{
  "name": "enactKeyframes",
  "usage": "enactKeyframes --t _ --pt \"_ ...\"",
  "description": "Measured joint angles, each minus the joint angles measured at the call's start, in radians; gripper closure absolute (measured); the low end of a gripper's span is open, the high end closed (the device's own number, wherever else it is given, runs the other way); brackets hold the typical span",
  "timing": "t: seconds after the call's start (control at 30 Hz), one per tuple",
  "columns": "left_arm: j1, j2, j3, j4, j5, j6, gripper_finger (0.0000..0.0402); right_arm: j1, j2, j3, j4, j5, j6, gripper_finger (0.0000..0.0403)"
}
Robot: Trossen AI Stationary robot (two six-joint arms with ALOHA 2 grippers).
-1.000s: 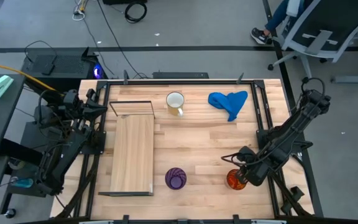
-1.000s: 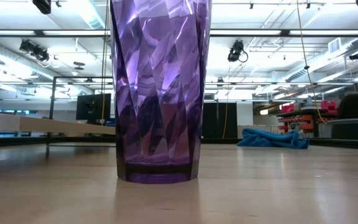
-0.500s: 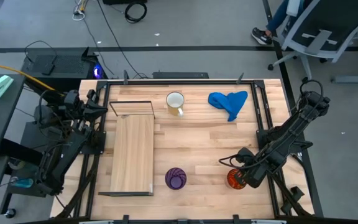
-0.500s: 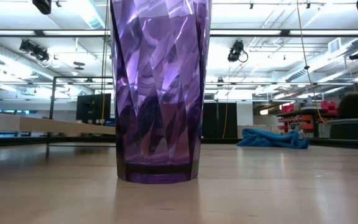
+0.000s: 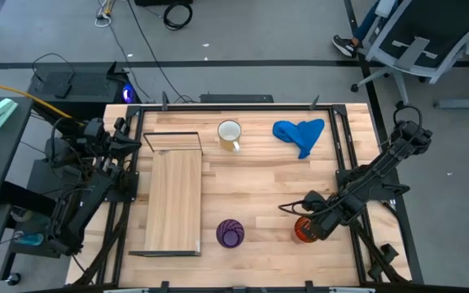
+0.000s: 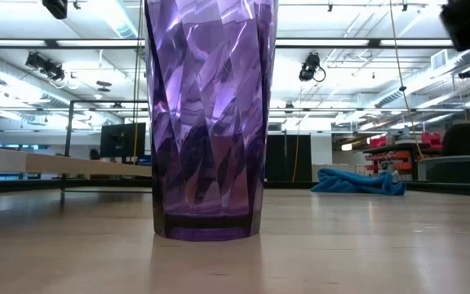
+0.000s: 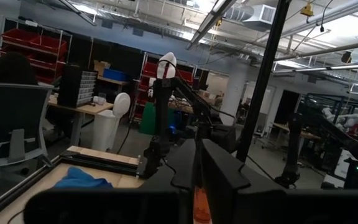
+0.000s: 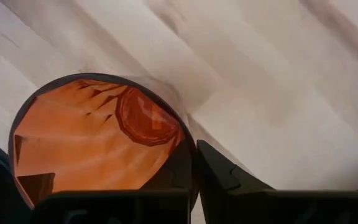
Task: Stack small to large cups/mugs on shelf
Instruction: Move the brown cup to the center of the table
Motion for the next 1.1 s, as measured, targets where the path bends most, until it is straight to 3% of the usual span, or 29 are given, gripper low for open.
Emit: enactKeyframes --t 0.27,0.7,0.9,1.1 --pt "0.0 0.0 0.0 -0.016 0.009 0.001 0.0373 -0.167 -0.015 0.055 -0.029 0.057 -0.251 0.0395" --pt "0.0 0.0 0.0 -0.016 0.011 0.002 0.0371 -0.606 -0.002 0.308 -0.051 0.091 -0.845 0.0396" --pt "0.0 0.0 0.0 -0.016 0.011 0.002 0.0375 -0.766 0.118 0.497 -0.092 0.034 -1.091 0.0396" --pt "0.0 0.0 0.0 -0.016 0.011 0.002 0.0376 -0.829 0.325 0.741 -0.157 -0.071 -1.287 0.0396"
